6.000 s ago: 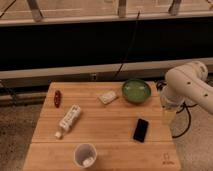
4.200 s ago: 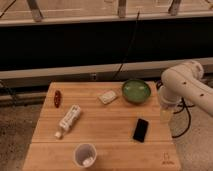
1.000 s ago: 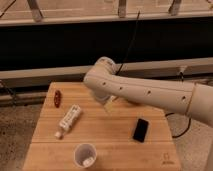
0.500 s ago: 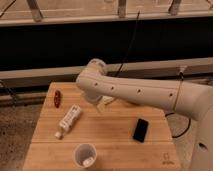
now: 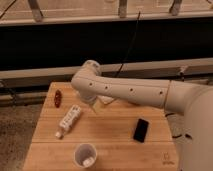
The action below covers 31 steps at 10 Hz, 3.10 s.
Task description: Place the bottle in the ceramic bowl
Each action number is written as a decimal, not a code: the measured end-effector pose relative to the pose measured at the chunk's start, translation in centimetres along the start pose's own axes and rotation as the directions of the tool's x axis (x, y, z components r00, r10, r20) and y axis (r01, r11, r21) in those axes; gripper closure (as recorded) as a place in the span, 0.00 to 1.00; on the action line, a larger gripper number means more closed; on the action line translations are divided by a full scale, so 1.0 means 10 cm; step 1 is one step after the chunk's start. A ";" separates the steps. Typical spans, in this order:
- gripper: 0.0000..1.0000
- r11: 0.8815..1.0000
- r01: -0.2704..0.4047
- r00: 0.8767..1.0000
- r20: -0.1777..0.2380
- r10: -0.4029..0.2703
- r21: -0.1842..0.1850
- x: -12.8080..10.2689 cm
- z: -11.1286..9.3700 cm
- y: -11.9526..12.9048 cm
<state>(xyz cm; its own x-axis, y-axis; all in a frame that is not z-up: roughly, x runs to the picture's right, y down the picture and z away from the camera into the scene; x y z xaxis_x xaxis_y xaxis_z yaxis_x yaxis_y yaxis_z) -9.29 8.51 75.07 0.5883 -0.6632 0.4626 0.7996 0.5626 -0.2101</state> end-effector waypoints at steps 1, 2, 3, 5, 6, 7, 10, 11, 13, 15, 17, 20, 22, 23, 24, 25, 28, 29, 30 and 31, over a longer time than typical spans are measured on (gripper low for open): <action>0.20 1.000 0.019 1.000 0.005 -0.019 0.001 -0.03 0.03 -0.04; 0.20 0.999 0.040 0.999 0.009 -0.040 0.004 -0.07 0.07 -0.10; 0.20 0.998 0.064 0.998 0.012 -0.064 0.006 -0.13 0.12 -0.17; 0.20 0.996 0.084 0.996 0.014 -0.085 0.007 -0.14 0.17 -0.21; 0.20 0.995 0.101 0.995 0.014 -0.101 0.008 -0.14 0.20 -0.23; 0.20 0.993 0.115 0.993 0.018 -0.115 0.009 -0.16 0.22 -0.28; 0.20 0.986 0.164 0.986 0.021 -0.164 -0.003 -0.19 0.29 -0.39; 0.20 0.985 0.175 0.984 0.023 -0.175 -0.003 -0.21 0.31 -0.41; 0.20 0.978 0.210 0.977 0.030 -0.209 -0.009 -0.17 0.38 -0.44; 0.20 0.969 0.247 0.968 0.048 -0.246 -0.012 -0.26 0.46 -0.57; 0.20 0.961 0.276 0.960 0.055 -0.274 -0.027 -0.21 0.54 -0.54; 0.20 0.943 0.332 0.940 0.096 -0.327 -0.039 -0.28 0.68 -0.60; 0.20 0.930 0.365 0.927 0.115 -0.357 -0.048 -0.34 0.77 -0.61; 0.20 0.924 0.379 0.920 0.128 -0.370 -0.052 -0.37 0.84 -0.60; 0.20 0.920 0.388 0.915 0.143 -0.378 -0.056 -0.42 0.94 -0.61; 0.20 0.916 0.397 0.910 0.152 -0.385 -0.058 -0.46 1.01 -0.62; 0.20 0.916 0.397 0.908 0.175 -0.382 -0.060 -0.50 1.07 -0.65; 0.20 0.915 0.397 0.907 0.182 -0.380 -0.068 -0.55 1.15 -0.64; 0.20 0.915 0.397 0.907 0.185 -0.379 -0.072 -0.59 1.24 -0.63; 0.20 0.916 0.396 0.907 0.188 -0.377 -0.073 -0.61 1.29 -0.63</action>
<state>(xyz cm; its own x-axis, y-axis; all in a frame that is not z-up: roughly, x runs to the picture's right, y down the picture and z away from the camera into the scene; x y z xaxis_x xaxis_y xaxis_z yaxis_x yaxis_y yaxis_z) -19.47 15.42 84.63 0.2094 -0.7208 0.6608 0.9736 0.2167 -0.0721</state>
